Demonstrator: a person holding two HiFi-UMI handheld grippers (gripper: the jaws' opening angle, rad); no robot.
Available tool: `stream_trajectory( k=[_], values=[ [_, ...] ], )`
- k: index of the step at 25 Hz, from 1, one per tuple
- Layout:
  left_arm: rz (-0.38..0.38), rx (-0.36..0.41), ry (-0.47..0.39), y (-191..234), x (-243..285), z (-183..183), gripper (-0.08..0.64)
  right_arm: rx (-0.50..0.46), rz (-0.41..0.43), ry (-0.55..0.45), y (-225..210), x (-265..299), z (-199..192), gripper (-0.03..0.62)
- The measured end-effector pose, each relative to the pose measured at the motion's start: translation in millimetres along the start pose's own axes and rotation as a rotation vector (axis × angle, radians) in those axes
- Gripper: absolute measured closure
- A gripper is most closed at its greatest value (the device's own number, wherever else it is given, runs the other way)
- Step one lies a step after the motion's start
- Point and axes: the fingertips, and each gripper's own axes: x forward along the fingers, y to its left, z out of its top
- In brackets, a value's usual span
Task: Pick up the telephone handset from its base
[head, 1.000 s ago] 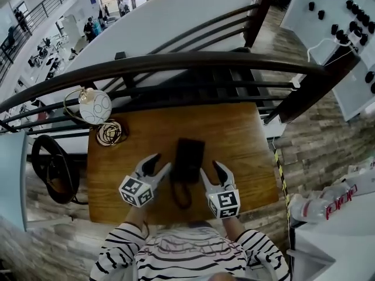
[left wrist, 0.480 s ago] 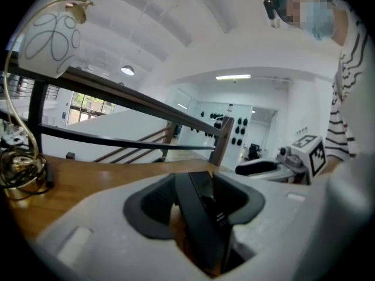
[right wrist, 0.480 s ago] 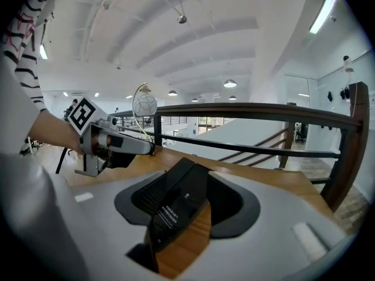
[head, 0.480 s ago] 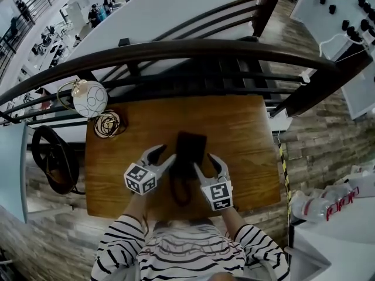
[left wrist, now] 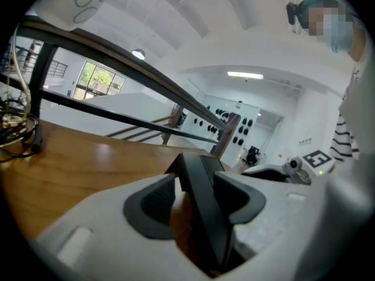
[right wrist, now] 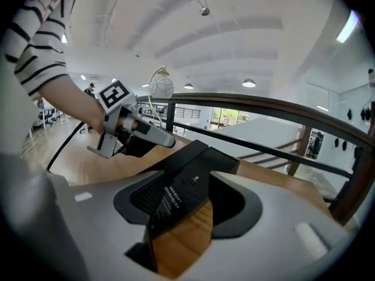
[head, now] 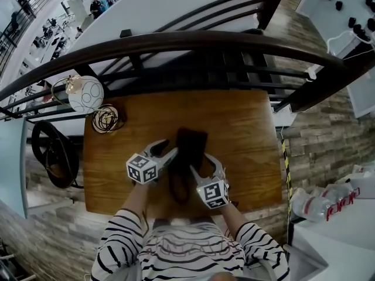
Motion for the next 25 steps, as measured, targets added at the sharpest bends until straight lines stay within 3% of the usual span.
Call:
stream_trajectory(
  k=[6, 13, 25],
  values=[
    [-0.044, -0.064, 0.05, 1, 16, -17, 0.351, -0.103, 0.035, 0.031, 5, 12, -12, 0.364],
    [-0.105, -0.136, 0.134, -4, 31, -29, 0.342, -0.134, 0.047, 0.053, 6, 20, -23, 0.356],
    [-0.075, -0.244, 0.214, 1, 35, -30, 0.405, -0.179, 0.019, 0.052, 7, 21, -26, 0.348]
  ],
)
